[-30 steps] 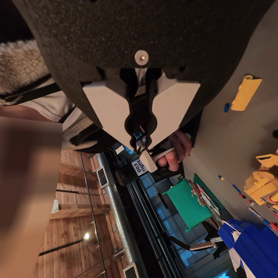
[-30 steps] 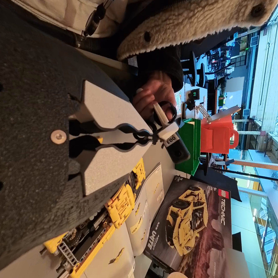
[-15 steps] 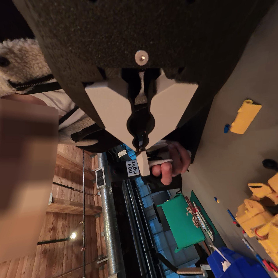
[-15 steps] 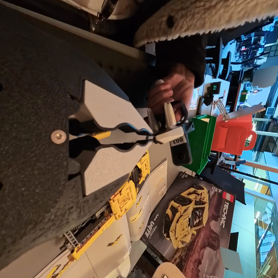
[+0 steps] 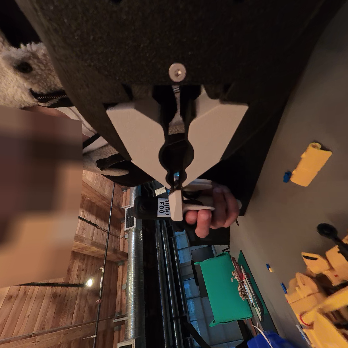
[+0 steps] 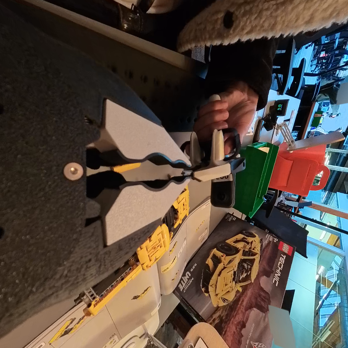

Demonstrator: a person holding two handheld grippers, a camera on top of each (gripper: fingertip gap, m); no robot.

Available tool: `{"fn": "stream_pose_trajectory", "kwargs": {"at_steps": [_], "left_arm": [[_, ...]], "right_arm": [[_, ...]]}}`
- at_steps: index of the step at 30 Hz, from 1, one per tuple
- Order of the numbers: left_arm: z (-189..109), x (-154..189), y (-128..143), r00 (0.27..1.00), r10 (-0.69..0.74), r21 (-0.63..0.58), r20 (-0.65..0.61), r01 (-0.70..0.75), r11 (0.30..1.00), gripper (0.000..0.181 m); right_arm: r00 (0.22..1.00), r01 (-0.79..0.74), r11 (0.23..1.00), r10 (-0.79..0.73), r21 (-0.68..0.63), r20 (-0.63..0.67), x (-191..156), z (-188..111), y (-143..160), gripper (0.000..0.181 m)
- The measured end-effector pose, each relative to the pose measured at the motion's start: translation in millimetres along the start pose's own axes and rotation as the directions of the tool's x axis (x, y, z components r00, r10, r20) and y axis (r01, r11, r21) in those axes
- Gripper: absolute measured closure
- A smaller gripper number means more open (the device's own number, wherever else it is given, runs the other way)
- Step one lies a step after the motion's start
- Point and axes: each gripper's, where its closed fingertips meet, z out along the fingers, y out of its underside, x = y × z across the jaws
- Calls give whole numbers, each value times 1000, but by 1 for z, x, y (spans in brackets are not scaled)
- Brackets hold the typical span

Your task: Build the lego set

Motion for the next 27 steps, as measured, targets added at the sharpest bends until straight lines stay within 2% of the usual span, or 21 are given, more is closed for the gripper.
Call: {"fn": "stream_pose_trajectory", "kwargs": {"at_steps": [15,21,23,27], "left_arm": [[4,0,-3,998,52,19,37,-52,998,178],[6,8,-1,993,115,11,-29,-115,993,175],[5,12,1,986,160,-10,-42,-160,987,163],[6,7,8,925,375,-123,67,-365,923,152]], "right_arm": [[998,42,999,-43,-21,-43,6,0,0,177],[999,37,999,-36,15,-37,6,-2,-7,178],[999,33,999,-33,4,-32,6,-2,-5,178],[999,-45,998,45,-43,5,5,-2,4,177]]}}
